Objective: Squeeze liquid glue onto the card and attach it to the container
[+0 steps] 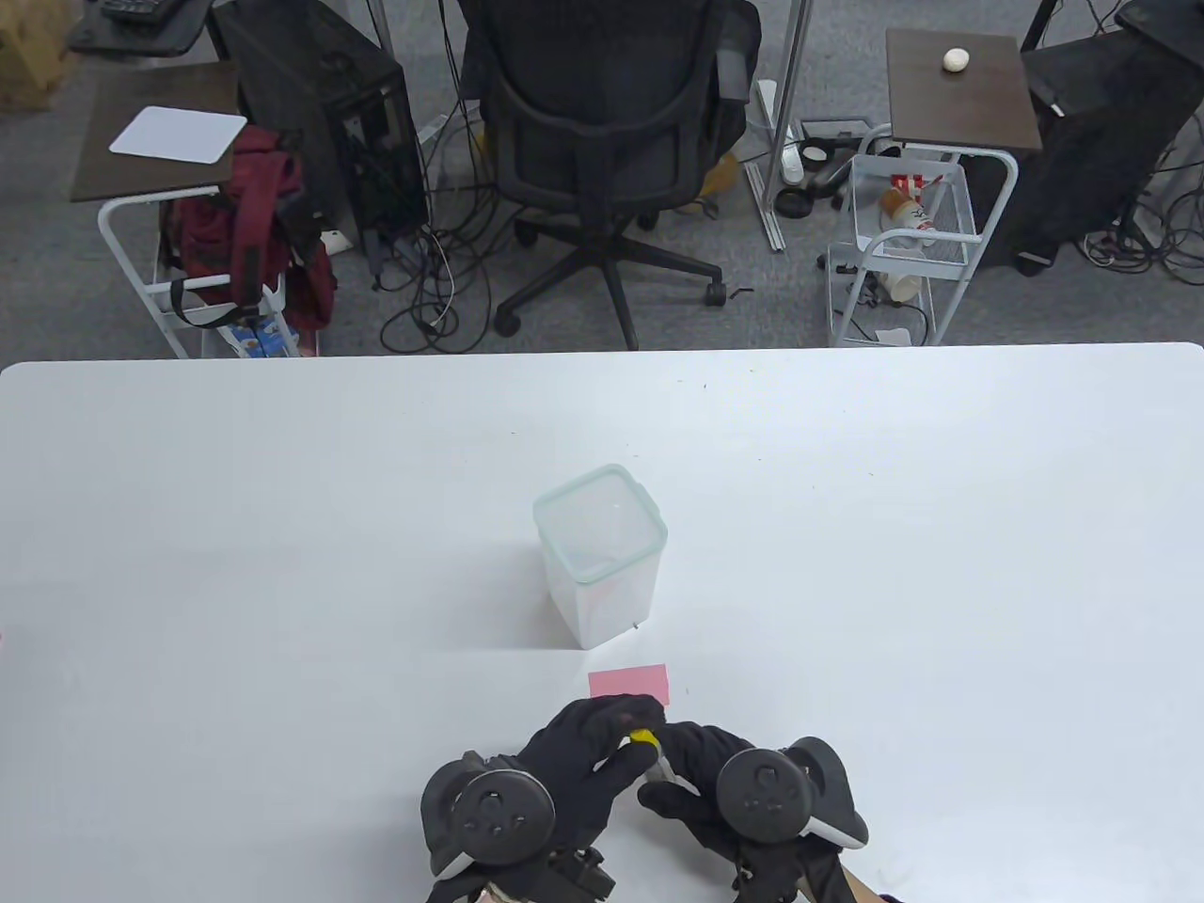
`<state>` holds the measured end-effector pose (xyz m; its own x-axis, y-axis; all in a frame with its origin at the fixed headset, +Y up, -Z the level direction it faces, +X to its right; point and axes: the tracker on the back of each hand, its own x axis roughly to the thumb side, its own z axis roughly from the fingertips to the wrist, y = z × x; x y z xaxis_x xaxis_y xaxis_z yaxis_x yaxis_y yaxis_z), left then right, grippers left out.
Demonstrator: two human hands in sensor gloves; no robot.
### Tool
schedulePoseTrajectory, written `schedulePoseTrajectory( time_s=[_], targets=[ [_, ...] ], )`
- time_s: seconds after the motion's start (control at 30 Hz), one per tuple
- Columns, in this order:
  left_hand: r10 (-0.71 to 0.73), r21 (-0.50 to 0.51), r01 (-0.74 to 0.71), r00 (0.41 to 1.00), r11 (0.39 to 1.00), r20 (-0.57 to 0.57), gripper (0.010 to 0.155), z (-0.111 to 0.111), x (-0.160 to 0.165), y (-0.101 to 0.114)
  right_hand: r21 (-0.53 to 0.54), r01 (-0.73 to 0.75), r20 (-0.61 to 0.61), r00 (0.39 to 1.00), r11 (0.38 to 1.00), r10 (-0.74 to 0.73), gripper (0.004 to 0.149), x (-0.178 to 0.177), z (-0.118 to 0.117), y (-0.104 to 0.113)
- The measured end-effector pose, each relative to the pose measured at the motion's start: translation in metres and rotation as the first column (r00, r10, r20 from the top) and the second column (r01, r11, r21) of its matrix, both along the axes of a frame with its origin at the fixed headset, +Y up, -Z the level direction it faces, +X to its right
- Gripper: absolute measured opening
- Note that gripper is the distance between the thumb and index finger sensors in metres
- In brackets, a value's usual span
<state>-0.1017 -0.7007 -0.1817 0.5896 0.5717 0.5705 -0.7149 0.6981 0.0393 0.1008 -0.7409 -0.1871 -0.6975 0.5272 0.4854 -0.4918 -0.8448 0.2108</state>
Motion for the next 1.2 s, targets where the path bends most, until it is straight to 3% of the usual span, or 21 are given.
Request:
schedulePoseTrajectory(
  time_s=[0.13, 0.27, 0.3, 0.37, 0.5, 0.57, 0.73, 0.8, 0.93, 1.1, 1.2],
  targets=[
    [0.000, -0.031, -0.001, 0.999, 1.000, -0.046, 0.054, -0.003, -0.005, -0.004, 0.037, -0.032, -0.007, 0.999, 0.999, 0.033, 0.053, -0.003, 0.003, 0.004],
    [0.123, -0.156, -0.111, 0.990, 0.982, 0.066, 0.067, -0.004, -0.003, -0.012, 0.008, -0.011, 0.028, 1.000, 1.000, 0.011, 0.053, -0.002, -0.001, 0.002],
    [0.123, -0.165, -0.106, 0.988, 0.981, 0.095, 0.063, -0.004, -0.001, -0.012, -0.010, 0.011, 0.039, 0.999, 1.000, -0.010, 0.053, 0.000, -0.002, 0.001],
    [0.064, -0.104, -0.057, 0.995, 0.993, 0.073, 0.054, -0.003, 0.000, -0.011, -0.022, 0.017, 0.049, 0.999, 1.000, -0.016, 0.053, 0.002, -0.004, -0.001],
    [-0.045, 0.007, 0.045, 0.999, 0.999, -0.015, 0.054, -0.002, -0.001, -0.006, -0.016, -0.014, 0.025, 1.000, 1.000, 0.014, 0.053, -0.001, -0.003, -0.002],
    [-0.052, -0.006, 0.052, 0.998, 0.999, -0.028, 0.055, -0.003, -0.005, -0.007, -0.002, -0.035, 0.026, 0.999, 0.999, 0.035, 0.053, -0.002, -0.002, -0.002],
    [0.070, -0.108, -0.061, 0.994, 0.992, 0.088, 0.062, -0.006, -0.004, -0.013, -0.021, -0.011, 0.053, 0.999, 1.000, 0.012, 0.054, -0.001, -0.004, -0.003],
    [0.041, -0.067, -0.036, 0.997, 0.997, 0.070, 0.052, -0.005, -0.004, -0.011, -0.028, -0.020, 0.052, 0.998, 0.999, 0.021, 0.054, -0.001, -0.005, -0.004],
    [-0.072, 0.016, 0.073, 0.996, 0.997, -0.050, 0.053, -0.007, -0.008, -0.007, -0.023, -0.050, 0.038, 0.998, 0.998, 0.051, 0.054, -0.004, -0.005, -0.005],
    [-0.046, -0.024, 0.046, 0.998, 0.999, 0.033, 0.065, -0.006, -0.009, -0.010, -0.037, -0.042, 0.048, 0.998, 0.998, 0.044, 0.054, -0.005, -0.006, -0.007],
    [-0.059, -0.001, 0.059, 0.998, 0.998, 0.030, 0.053, -0.005, -0.008, -0.009, -0.053, -0.028, 0.052, 0.998, 0.998, 0.031, 0.054, -0.004, -0.007, -0.008]
  ],
)
